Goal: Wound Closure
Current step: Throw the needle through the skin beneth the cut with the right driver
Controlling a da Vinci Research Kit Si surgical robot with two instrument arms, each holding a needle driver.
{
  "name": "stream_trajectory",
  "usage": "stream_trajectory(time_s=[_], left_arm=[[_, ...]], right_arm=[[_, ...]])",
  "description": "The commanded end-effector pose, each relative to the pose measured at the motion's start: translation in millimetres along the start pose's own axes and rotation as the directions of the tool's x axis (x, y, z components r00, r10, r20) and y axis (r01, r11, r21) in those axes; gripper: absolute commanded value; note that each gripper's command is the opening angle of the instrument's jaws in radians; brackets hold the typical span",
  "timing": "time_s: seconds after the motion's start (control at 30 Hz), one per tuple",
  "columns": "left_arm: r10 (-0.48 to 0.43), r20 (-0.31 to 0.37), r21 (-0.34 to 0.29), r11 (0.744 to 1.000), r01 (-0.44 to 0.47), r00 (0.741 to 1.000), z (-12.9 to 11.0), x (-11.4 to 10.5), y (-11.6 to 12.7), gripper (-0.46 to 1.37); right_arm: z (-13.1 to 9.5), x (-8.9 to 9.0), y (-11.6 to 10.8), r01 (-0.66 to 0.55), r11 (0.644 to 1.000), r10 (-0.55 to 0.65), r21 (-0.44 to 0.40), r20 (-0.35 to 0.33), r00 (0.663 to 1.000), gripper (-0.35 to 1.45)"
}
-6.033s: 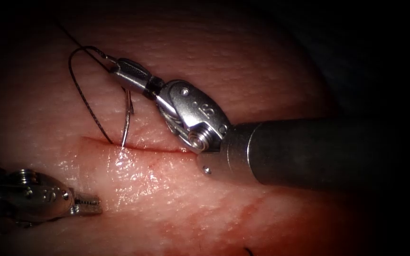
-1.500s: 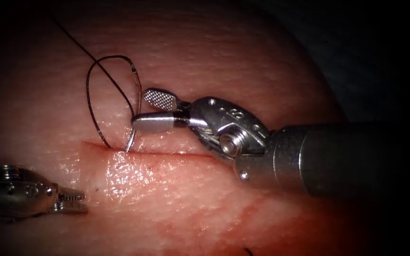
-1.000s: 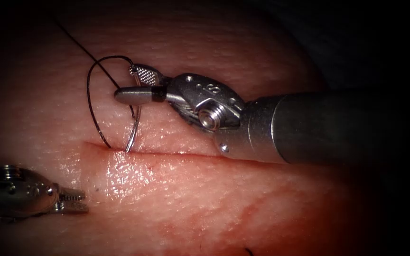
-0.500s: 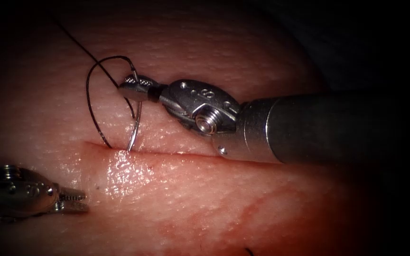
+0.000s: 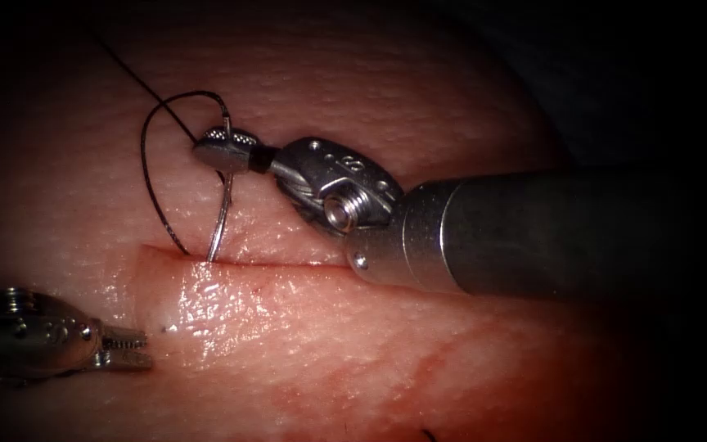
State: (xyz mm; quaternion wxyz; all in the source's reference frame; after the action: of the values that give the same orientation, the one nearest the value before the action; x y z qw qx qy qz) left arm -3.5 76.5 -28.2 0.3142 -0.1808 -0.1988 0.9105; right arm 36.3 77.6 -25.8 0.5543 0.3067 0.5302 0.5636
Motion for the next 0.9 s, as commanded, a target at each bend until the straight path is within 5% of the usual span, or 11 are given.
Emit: stream_trajectory(time_s=[0.03,0.23,0.47,0.73,0.9], left_arm=[[0.000,0.000,0.000,1.000,0.000,1.000,0.1,0.0,0.0,0.03],[0.000,0.000,0.000,1.000,0.000,1.000,0.1,0.0,0.0,0.04],[0.002,-0.001,0.001,1.000,-0.002,1.000,0.3,-0.1,-0.2,0.03],[0.002,-0.001,0.002,1.000,-0.002,1.000,0.3,-0.1,-0.2,0.03],[0.002,-0.001,0.001,1.000,-0.002,1.000,0.3,-0.1,-0.2,0.03]], right_arm=[[0.2,0.0,-0.1,-0.001,1.000,0.001,0.004,-0.003,1.000,-0.35],[0.8,-1.3,-0.7,-0.124,0.991,0.124,0.043,-0.001,0.992,-0.35],[0.6,-3.5,-2.2,-0.346,0.937,0.342,0.046,0.075,0.937,-0.35],[0.2,-5.5,-4.6,-0.416,0.909,0.410,0.010,0.149,0.900,-0.35],[0.1,-5.5,-4.5,-0.467,0.884,0.464,-0.009,0.130,0.876,-0.35]])
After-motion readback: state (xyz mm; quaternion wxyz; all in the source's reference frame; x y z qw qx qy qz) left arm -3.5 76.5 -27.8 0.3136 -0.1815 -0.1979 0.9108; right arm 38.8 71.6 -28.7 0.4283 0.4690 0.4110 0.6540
